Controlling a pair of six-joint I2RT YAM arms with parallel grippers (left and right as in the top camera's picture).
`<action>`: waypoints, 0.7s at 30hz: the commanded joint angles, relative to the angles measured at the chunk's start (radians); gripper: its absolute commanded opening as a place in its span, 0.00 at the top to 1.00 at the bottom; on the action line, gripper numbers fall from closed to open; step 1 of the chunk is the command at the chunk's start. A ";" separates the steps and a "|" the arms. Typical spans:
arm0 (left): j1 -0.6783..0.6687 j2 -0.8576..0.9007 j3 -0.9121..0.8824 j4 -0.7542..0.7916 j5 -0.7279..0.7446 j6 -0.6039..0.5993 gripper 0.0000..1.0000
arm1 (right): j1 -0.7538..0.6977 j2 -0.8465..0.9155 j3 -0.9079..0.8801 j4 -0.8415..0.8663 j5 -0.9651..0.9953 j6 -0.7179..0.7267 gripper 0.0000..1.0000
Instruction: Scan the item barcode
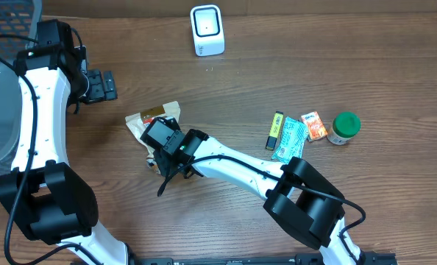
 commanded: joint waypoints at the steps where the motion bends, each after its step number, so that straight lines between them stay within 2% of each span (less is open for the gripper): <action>1: -0.007 -0.019 0.021 0.001 0.007 0.015 0.00 | 0.005 -0.047 0.028 -0.014 -0.042 -0.004 0.53; 7: -0.007 -0.019 0.021 0.001 0.007 0.015 0.00 | 0.005 -0.047 0.027 -0.034 -0.041 -0.004 0.53; 9: -0.007 -0.019 0.021 0.000 0.008 0.015 0.00 | 0.005 -0.047 0.027 -0.032 -0.031 -0.004 0.58; 13: -0.008 -0.019 0.021 0.001 0.008 0.015 0.00 | 0.005 -0.047 0.027 -0.032 -0.031 -0.004 0.74; 18: -0.007 -0.019 0.021 0.001 0.007 0.015 0.00 | 0.005 -0.047 0.027 -0.032 -0.031 -0.004 0.91; 21: -0.007 -0.019 0.021 0.001 0.007 0.015 0.00 | 0.003 -0.047 0.027 -0.032 -0.031 -0.004 0.93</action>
